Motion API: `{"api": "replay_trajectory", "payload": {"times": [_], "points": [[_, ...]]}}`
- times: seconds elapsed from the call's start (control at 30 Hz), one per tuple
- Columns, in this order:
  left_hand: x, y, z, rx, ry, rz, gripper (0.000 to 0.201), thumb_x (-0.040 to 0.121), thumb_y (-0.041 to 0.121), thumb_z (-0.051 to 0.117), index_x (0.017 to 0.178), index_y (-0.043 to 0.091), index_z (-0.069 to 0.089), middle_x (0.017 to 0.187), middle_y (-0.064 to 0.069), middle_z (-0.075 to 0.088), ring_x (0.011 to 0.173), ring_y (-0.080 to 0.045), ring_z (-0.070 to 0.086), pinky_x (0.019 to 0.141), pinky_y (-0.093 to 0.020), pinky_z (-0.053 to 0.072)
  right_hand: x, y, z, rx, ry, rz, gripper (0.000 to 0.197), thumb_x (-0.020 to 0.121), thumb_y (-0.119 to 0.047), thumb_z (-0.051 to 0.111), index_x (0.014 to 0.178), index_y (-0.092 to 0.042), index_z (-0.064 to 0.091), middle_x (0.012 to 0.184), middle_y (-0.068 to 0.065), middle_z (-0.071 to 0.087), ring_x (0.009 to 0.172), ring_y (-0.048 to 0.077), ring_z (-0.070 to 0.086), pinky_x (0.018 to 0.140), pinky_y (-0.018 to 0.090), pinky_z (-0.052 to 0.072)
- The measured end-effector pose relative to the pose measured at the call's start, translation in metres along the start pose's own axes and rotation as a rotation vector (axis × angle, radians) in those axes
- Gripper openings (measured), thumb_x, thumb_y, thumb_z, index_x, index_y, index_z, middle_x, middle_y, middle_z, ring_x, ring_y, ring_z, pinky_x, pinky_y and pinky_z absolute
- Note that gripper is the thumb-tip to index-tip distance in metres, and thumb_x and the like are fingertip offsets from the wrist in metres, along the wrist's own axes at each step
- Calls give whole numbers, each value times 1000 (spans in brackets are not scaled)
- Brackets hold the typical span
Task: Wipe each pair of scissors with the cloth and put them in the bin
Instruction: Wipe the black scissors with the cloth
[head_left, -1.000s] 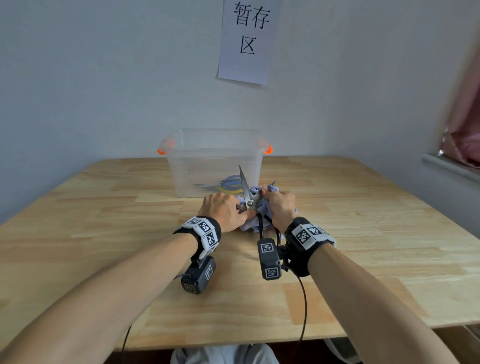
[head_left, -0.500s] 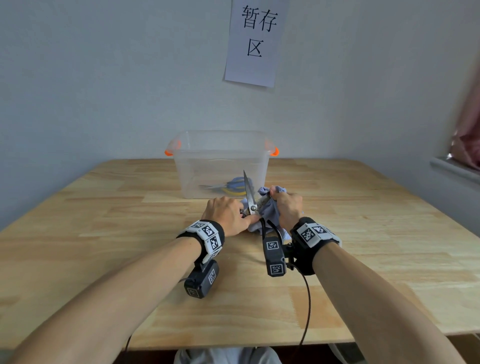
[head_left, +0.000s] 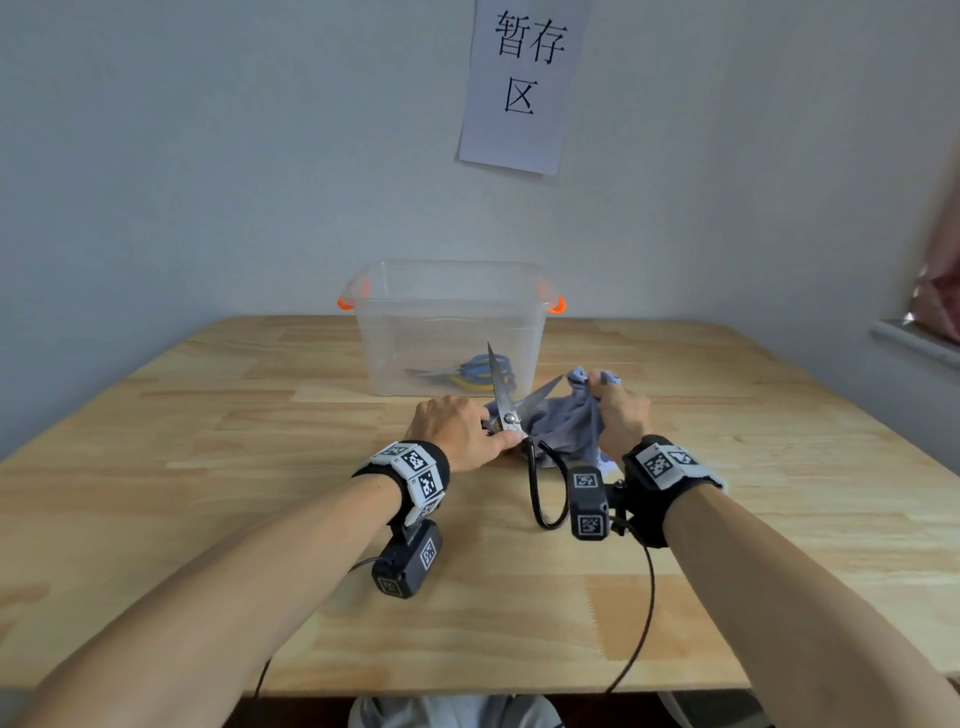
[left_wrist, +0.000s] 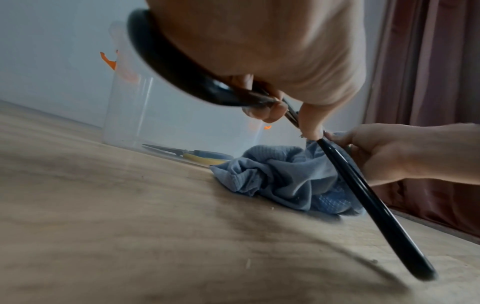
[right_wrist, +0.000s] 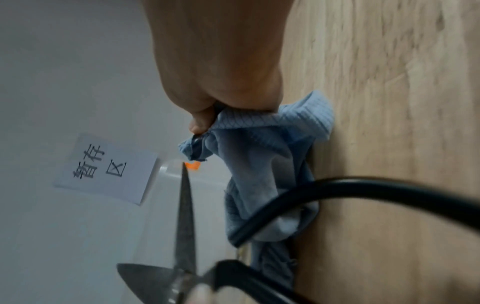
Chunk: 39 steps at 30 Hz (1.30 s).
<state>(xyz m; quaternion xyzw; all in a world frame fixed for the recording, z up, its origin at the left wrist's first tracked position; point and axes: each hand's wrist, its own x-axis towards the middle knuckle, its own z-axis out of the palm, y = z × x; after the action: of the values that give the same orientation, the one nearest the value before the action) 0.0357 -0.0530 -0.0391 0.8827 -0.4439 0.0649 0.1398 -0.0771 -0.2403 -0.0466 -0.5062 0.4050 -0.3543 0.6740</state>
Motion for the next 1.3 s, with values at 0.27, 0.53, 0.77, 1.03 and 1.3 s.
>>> {"api": "replay_trajectory", "payload": {"times": [0.27,0.53,0.77,1.03,1.3], "points": [[8,-2,2,-5,41,-11,55,79,80,52,85,30,75,79,7,70,78,-19,64,65,-28,46,2,14,2,-463,-250,2,45,84,-40,73,101,2,68,97,20,72,93,32,70,88,48,58],[8,2,4,6,67,-24,56,79,80,53,84,28,75,78,7,70,80,-21,63,65,-29,43,-25,-22,-6,-440,-563,150,23,102,-6,49,116,11,53,121,32,60,109,37,60,107,51,44],[6,10,-3,-23,76,-20,54,82,76,56,66,25,61,74,6,67,75,-20,59,64,-29,39,-18,-24,-17,-381,-578,84,34,94,5,58,125,18,51,126,33,58,110,38,61,103,46,48],[8,17,-5,-22,60,-12,55,82,77,54,58,28,48,72,5,62,75,-20,54,67,-29,37,-18,-12,-10,-251,-358,-101,18,85,-5,74,73,-8,61,75,12,63,73,24,62,76,38,57],[13,17,-2,-31,58,-4,61,83,76,52,60,20,49,72,1,62,75,-24,58,63,-30,35,-21,-10,3,-90,-432,-54,21,87,6,66,106,14,65,99,24,64,95,31,63,99,46,50]]}}
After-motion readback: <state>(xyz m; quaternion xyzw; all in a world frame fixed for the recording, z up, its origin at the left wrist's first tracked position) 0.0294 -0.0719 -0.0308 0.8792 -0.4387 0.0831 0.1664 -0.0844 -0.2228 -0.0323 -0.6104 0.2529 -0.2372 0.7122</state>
